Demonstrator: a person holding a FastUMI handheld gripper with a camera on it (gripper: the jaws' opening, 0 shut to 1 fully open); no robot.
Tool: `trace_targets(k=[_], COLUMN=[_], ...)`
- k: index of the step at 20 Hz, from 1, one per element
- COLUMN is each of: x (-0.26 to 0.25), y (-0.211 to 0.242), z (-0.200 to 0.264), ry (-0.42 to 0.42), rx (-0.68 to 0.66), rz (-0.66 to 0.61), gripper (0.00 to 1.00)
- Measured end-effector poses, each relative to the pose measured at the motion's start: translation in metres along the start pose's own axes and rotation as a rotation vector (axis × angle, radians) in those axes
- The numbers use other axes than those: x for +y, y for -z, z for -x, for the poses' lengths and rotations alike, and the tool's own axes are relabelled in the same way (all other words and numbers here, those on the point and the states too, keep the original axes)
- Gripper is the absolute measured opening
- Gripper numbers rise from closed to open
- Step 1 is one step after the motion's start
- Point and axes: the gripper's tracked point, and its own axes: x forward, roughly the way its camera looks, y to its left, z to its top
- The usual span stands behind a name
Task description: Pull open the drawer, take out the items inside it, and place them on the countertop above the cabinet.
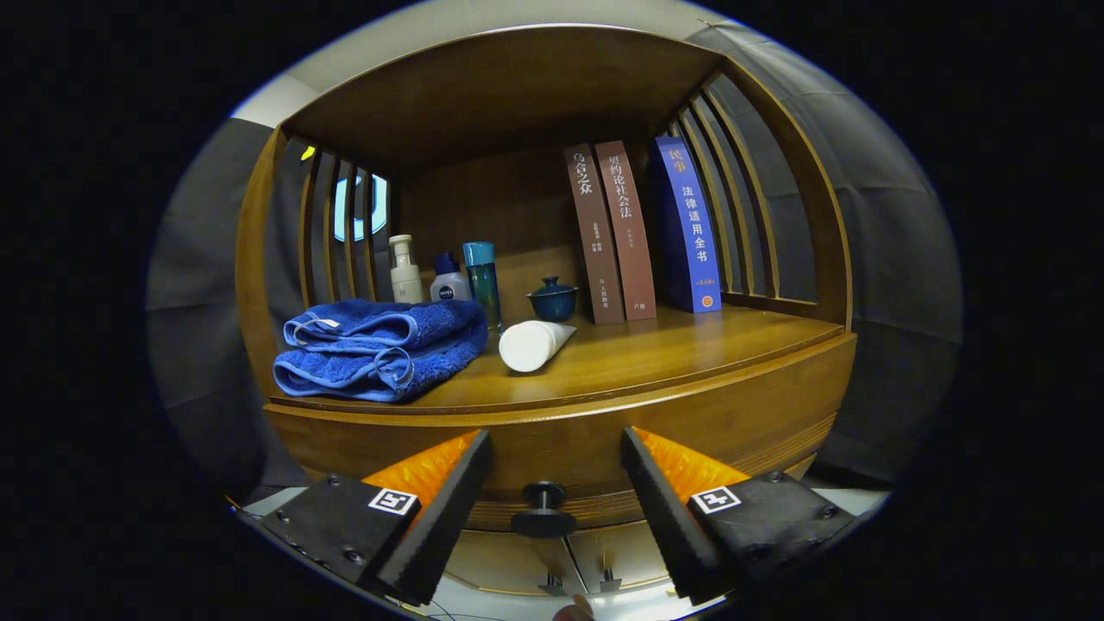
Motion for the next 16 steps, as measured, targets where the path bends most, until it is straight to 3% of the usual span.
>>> trace_targets(k=[10, 16], x=[0.01, 0.037], y=[-0.025, -0.105], z=[0.025, 0.083], ry=[-0.022, -0.074], rx=[-0.011, -0.097], rz=[0.024, 0.075], gripper=[1.0, 0.99])
